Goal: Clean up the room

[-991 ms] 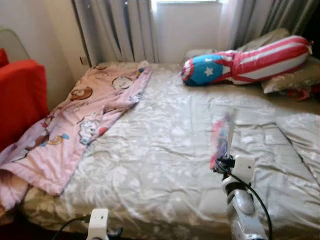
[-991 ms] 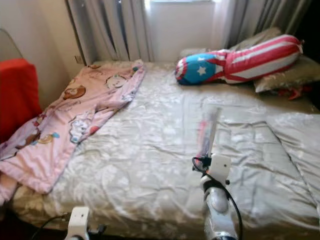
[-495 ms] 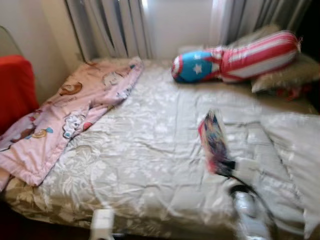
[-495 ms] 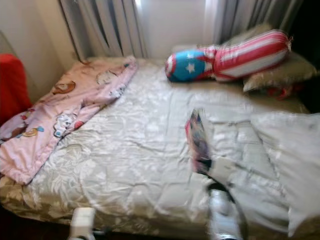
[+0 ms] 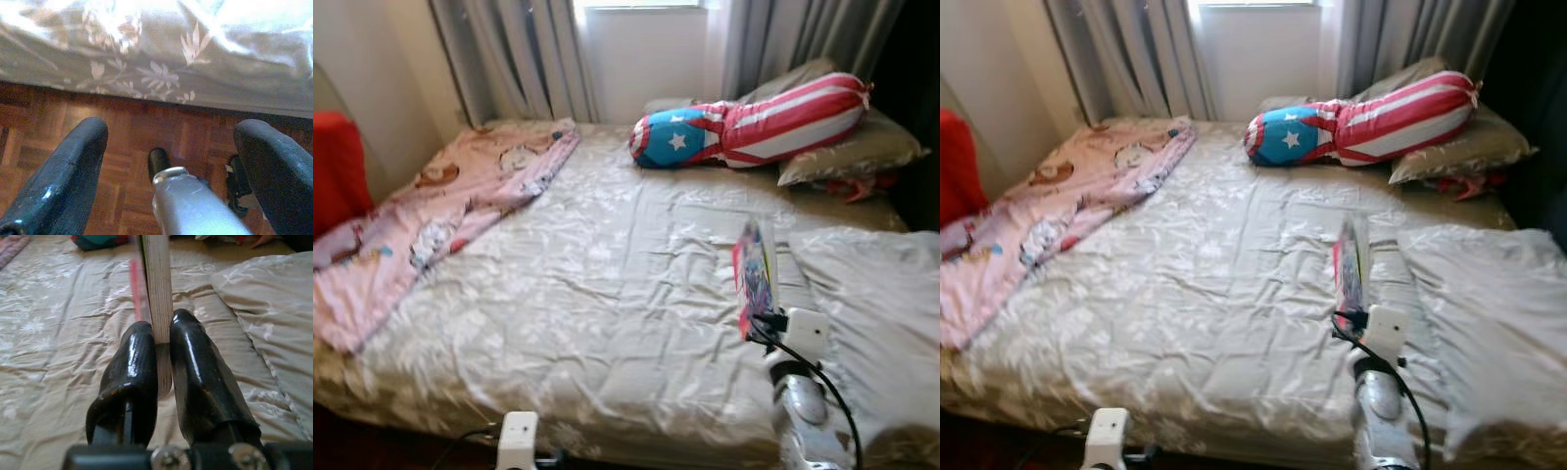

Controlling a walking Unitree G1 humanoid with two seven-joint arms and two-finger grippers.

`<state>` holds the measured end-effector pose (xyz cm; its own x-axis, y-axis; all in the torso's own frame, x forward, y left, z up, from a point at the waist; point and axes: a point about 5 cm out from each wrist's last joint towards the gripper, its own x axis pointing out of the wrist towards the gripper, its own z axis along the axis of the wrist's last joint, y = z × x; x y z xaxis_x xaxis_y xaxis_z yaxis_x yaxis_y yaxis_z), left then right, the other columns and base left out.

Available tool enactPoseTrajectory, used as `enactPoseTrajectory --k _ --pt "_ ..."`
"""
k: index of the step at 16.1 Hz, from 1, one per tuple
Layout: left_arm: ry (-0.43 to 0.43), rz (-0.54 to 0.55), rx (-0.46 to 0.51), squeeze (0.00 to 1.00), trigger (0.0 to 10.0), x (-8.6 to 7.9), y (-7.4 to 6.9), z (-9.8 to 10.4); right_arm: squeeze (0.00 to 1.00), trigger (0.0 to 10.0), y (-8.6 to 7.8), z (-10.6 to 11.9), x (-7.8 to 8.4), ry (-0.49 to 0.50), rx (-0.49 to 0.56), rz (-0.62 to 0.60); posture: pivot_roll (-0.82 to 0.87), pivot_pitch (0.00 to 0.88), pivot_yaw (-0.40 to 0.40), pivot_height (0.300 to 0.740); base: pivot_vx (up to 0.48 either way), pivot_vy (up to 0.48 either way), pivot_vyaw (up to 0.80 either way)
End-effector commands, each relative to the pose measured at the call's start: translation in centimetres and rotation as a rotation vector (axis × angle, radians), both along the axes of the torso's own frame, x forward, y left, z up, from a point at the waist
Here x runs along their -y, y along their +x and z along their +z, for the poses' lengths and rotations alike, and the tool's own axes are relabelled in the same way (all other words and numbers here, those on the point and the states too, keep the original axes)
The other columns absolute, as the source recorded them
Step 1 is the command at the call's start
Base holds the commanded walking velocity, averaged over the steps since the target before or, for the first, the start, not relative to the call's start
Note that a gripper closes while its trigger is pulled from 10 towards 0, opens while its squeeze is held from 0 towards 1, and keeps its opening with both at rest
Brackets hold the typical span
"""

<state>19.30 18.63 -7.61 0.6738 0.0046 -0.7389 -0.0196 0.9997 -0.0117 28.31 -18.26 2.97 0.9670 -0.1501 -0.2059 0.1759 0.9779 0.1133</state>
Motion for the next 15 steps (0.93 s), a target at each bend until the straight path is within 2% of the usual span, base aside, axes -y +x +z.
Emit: enactPoseTrajectory --k 1,7,9,13,15 --pt "0.005 0.006 -0.005 0.00 10.0 -0.57 -0.18 -0.02 0.00 10.0 0.76 1.11 -0.75 0.006 0.058 0.019 -0.06 0.000 0.012 0.740 0.000 0.000 0.00" --pt "0.002 0.012 -0.002 0.00 10.0 -0.54 -0.22 -0.04 0.00 10.0 0.70 0.94 -0.53 0.011 0.048 -0.005 -0.06 0.000 0.012 0.740 0.000 0.000 0.00" --pt "0.004 0.000 -0.003 0.00 10.0 -0.46 -0.23 -0.05 0.00 10.0 0.73 0.69 -0.43 0.000 0.019 -0.011 -0.06 0.000 0.013 0.740 0.000 0.000 -0.54" --pt "0.005 0.000 0.000 0.00 10.0 -0.44 -0.19 -0.02 0.00 10.0 0.84 0.69 -0.48 -0.002 0.014 -0.001 -0.06 0.000 0.010 0.740 0.271 0.000 -0.73" --pt "0.005 -0.002 0.000 0.00 10.0 -0.41 -0.22 -0.04 0.00 10.0 0.83 0.88 -0.52 0.001 0.035 -0.003 -0.06 0.000 0.010 0.740 0.279 0.000 0.00"
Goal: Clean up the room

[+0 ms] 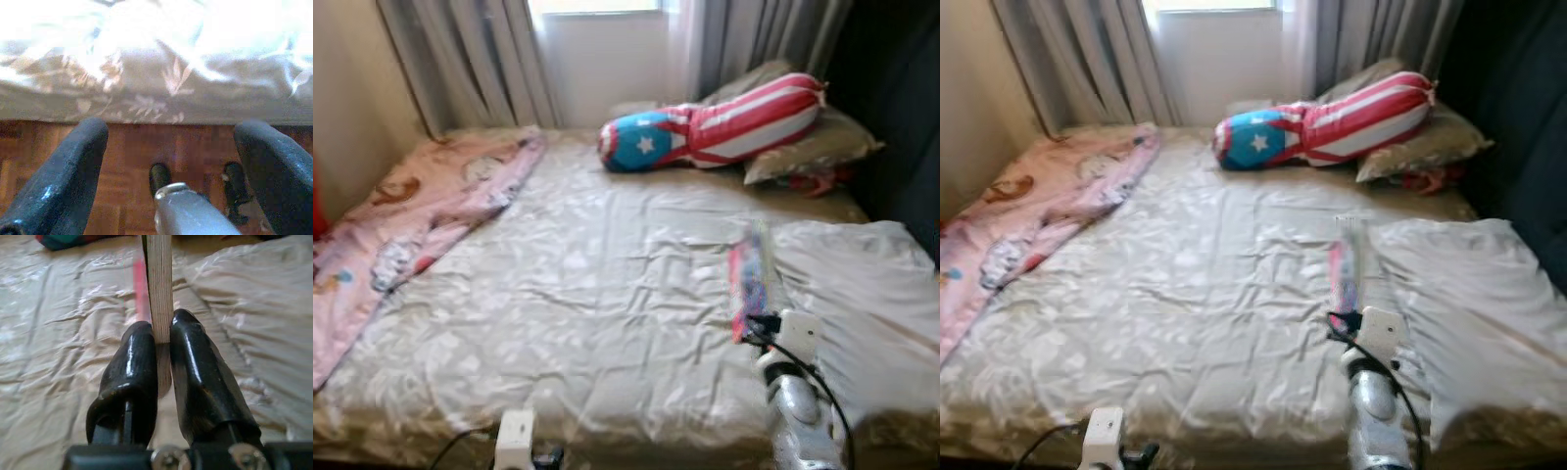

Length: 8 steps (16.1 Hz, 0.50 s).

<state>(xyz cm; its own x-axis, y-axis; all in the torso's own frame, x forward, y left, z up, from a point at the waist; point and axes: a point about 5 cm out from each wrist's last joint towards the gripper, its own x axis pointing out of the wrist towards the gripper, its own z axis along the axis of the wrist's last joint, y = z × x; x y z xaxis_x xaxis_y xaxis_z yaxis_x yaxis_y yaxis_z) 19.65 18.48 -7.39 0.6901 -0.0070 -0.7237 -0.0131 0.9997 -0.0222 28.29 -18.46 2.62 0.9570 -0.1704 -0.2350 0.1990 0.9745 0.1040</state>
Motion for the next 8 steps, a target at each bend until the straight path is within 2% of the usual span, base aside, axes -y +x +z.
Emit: enactPoseTrajectory --k 1,3,8 --pt "0.016 0.005 -0.024 0.00 10.0 -0.57 -0.62 -0.28 0.00 10.0 0.87 1.28 -0.74 0.005 0.068 0.017 -0.06 0.000 0.009 0.740 0.277 0.000 0.00" --pt "0.016 0.006 -0.025 0.00 10.0 -0.56 -0.67 -0.31 0.00 10.0 0.87 1.29 -0.74 0.005 0.069 0.017 -0.06 0.000 0.009 0.740 0.281 0.000 0.00" --pt "0.016 0.010 -0.008 0.00 10.0 -0.59 -0.43 -0.14 0.00 10.0 0.89 1.29 -0.79 0.010 0.073 0.019 -0.05 0.000 0.010 0.740 0.000 0.000 0.00"
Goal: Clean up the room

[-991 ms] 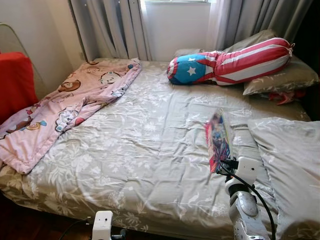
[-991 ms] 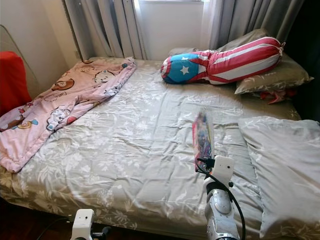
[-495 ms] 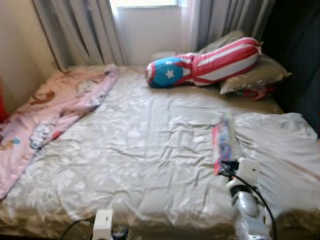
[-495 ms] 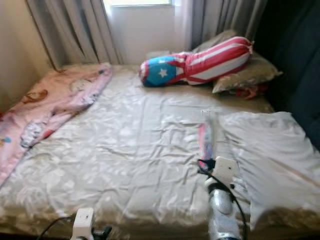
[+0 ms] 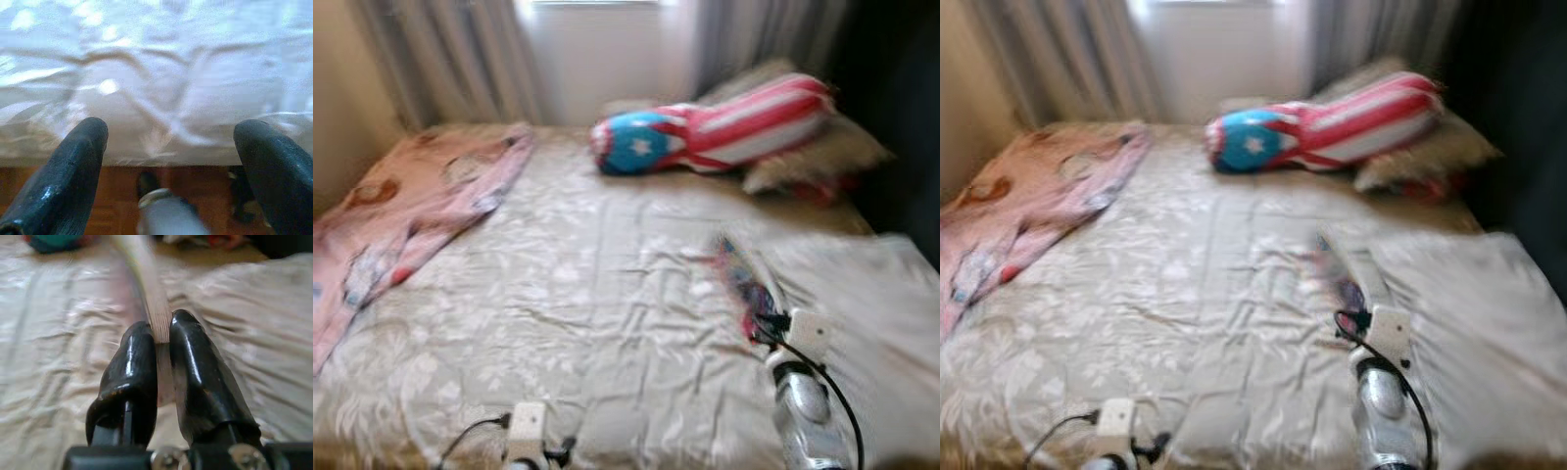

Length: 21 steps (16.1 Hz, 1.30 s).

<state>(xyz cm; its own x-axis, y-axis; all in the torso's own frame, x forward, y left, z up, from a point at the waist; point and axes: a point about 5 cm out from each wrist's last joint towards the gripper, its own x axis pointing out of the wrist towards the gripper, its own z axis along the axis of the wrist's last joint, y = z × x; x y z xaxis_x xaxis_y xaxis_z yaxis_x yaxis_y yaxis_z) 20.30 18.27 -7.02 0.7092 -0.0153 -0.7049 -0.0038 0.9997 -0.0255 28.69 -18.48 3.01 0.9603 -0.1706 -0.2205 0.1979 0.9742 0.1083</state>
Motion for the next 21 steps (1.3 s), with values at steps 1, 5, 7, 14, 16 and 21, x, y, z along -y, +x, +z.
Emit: enactPoseTrajectory --k 1,5,7,14,16,21 --pt "0.021 0.023 -0.008 0.00 10.0 -0.9 -0.6 -0.2 0.00 10.0 0.4 0.9 -0.9 0.010 0.055 0.024 -0.06 0.000 0.012 0.740 0.000 0.000 0.00" --pt "-0.010 0.097 0.195 0.00 10.0 -1.6 2.4 2.2 0.00 10.0 0.2 0.5 -1.3 0.012 0.037 0.051 -0.05 0.000 0.016 0.740 0.000 0.000 0.00" --pt "-0.018 0.105 0.281 0.00 10.0 -1.8 3.2 3.2 0.00 10.0 0.2 0.5 -1.6 0.024 0.039 0.074 -0.06 0.000 0.023 0.740 0.000 0.000 0.00" --pt "-0.033 0.122 0.458 0.00 10.0 -2.8 4.4 5.3 0.00 10.0 0.0 0.5 -4.0 0.105 0.052 0.259 -0.06 0.000 0.032 0.740 0.000 0.000 0.00" --pt "-0.052 0.102 0.521 0.00 10.0 -1.9 5.7 6.5 0.00 10.0 0.0 0.4 -3.8 0.096 0.045 0.252 -0.07 0.000 0.033 0.740 0.000 0.000 0.00" --pt "-0.075 0.071 0.561 0.00 10.0 -1.0 6.3 7.2 0.00 10.0 -0.1 -0.3 -3.6 0.042 -0.021 0.254 -0.07 0.000 0.041 0.720 0.000 0.000 0.00"
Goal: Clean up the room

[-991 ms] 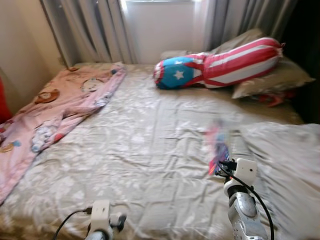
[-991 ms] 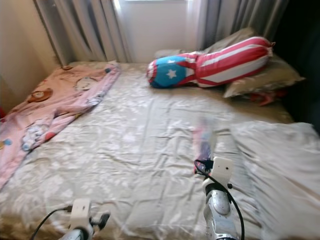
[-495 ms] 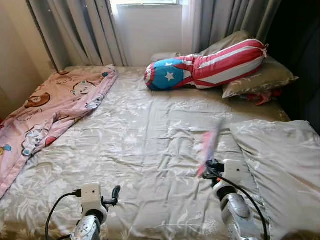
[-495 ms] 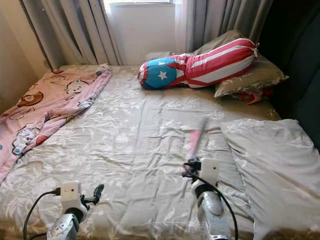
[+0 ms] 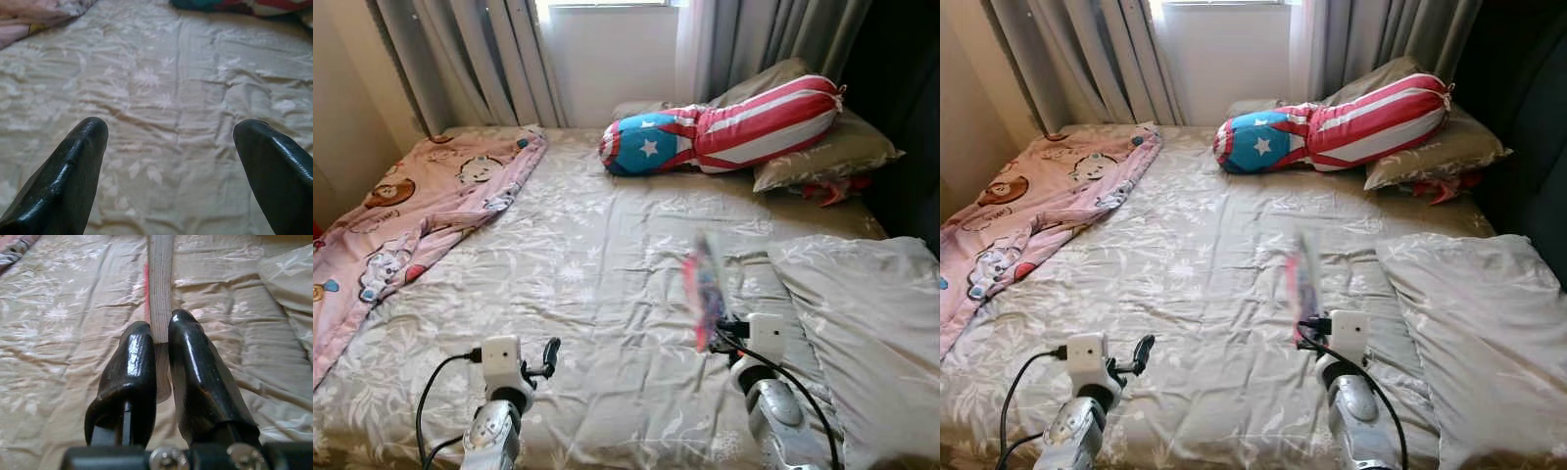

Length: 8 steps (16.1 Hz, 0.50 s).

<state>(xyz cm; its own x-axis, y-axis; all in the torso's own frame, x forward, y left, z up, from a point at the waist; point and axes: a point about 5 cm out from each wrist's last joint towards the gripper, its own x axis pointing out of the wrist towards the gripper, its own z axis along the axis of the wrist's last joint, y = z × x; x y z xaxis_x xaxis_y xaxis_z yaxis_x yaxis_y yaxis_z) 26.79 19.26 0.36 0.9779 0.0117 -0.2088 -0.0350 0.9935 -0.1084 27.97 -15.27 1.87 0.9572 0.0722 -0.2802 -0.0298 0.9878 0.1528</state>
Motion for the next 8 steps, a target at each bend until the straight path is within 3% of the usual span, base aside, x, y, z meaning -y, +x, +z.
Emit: enactPoseTrajectory --k 1,8 --pt "-0.006 -0.002 -0.006 0.00 10.0 0.11 -0.28 -0.14 0.00 10.0 0.55 0.86 -0.45 -0.001 0.043 0.016 -0.07 0.000 0.041 0.705 0.000 0.000 0.00" --pt "0.000 -0.013 -0.008 0.00 10.0 0.25 -0.52 -0.16 0.00 10.0 0.37 0.72 -0.38 -0.008 0.035 0.007 -0.07 0.000 0.042 0.696 0.000 0.000 0.00"
